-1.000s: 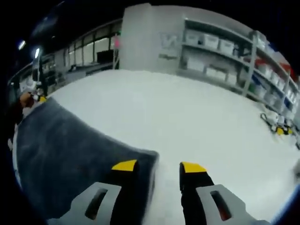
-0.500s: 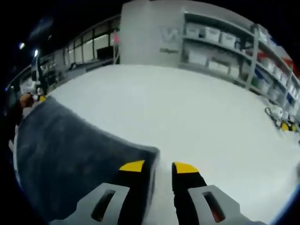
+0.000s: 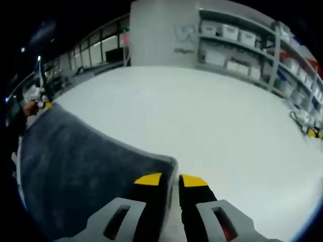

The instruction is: Open the folded towel by lifting each exposed corner and separating the folded layers until the towel lies flat within the target outline without major curled edges

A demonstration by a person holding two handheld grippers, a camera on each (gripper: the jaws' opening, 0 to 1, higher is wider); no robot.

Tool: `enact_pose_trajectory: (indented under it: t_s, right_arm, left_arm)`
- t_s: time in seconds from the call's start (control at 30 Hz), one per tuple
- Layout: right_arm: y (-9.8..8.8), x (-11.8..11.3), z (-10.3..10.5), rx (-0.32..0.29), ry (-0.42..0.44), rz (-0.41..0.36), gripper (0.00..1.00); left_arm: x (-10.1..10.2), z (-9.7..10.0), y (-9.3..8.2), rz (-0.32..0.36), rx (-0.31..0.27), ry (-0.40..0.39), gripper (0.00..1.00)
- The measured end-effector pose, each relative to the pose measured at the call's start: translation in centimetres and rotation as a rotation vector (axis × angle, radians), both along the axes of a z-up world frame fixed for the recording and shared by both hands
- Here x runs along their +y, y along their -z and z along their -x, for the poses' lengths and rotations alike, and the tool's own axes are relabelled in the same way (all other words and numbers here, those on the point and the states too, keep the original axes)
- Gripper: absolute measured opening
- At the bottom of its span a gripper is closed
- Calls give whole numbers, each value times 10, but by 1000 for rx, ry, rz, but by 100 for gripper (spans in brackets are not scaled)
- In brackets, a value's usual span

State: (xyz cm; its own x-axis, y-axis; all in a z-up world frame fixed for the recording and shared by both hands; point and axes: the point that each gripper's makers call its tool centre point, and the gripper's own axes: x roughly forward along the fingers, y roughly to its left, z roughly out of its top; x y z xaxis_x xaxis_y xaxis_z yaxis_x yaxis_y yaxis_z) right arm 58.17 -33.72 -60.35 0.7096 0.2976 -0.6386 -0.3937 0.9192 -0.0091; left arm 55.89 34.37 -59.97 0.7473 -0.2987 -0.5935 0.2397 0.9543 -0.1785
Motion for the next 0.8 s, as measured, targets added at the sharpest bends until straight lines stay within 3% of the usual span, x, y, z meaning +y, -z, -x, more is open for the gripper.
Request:
enact_pose_trajectory:
  t_s: [0.07,0.8]
  right_arm:
    - [1,0,-1,0,-9,-3,0]
    - [3,-14,-19,-17,24,-2,0]
  left_arm:
    - [1,0,0,-16,-5,4,2]
    - [16,-10,-6,-14,-60,-7,0]
